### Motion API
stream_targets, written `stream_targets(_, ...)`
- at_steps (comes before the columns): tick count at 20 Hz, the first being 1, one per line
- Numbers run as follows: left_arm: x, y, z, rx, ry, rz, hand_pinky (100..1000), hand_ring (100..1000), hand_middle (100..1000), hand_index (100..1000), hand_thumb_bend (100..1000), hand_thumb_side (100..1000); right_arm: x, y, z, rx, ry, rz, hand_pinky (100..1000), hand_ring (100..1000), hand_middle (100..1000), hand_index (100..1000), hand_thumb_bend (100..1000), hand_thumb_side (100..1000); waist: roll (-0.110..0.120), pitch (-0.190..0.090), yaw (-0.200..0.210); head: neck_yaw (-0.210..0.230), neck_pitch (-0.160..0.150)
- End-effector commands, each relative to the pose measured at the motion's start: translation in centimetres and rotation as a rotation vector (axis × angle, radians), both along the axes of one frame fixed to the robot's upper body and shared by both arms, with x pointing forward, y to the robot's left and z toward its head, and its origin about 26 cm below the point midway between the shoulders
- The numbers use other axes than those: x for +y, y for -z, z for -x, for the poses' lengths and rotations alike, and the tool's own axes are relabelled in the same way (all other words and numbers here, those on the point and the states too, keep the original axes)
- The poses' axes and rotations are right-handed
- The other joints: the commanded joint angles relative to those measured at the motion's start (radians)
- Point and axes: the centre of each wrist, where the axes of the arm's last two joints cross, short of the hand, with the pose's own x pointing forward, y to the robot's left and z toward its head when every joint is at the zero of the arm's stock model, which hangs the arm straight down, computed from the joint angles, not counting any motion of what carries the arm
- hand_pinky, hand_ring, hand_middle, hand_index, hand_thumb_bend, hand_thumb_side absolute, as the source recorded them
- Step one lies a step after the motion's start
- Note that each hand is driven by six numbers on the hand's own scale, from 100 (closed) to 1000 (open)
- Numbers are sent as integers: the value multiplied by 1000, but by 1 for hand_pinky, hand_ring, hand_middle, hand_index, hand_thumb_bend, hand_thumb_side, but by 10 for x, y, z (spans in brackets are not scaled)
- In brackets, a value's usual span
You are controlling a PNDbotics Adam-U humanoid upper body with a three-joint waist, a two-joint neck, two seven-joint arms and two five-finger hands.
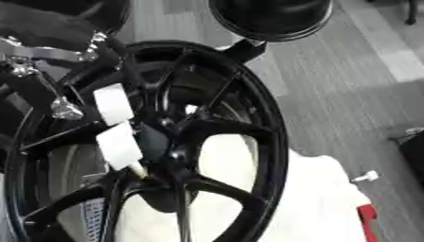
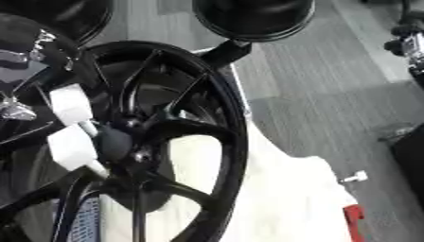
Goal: Pull the pin out of the wheel hub.
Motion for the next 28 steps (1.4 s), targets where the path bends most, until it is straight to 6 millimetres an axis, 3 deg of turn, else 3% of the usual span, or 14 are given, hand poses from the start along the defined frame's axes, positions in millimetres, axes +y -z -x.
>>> stream_targets(1,5,-7,3,-1,138,-234,866,828,744,816,324,100,1,-10,2,-29,-7,7,789,680,668,800,100,562,-3,-15,-2,6,-12)
stream_targets(5,6,-5,2,-2,129,-249,852,808,688,774,294,100,0,-9,2,-29,2,-1,789,680,667,799,100,564,-2,-14,-1,8,-12)
stream_targets(12,13,-2,1,-10,104,-279,849,811,727,802,313,100,0,-9,2,-29,4,-6,789,680,666,799,100,565,-2,-14,-1,12,-13)
stream_targets(13,15,-2,1,-11,98,-281,831,788,669,767,289,100,0,-9,2,-27,5,-9,789,679,663,798,100,567,-1,-14,0,11,-14)
stream_targets(17,15,-4,1,-2,104,-254,808,754,605,714,183,100,0,-8,2,-24,8,-16,789,679,662,798,100,568,-2,-13,1,9,-16)
stream_targets(24,16,-17,3,-3,87,-182,733,576,340,443,123,100,0,-7,2,-20,11,-26,789,679,662,798,100,570,-3,-13,4,7,-19)
stream_targets(28,27,-38,1,-38,30,-86,718,545,288,385,114,100,0,-6,3,-20,14,-28,789,679,661,798,100,569,-7,-14,7,2,-17)
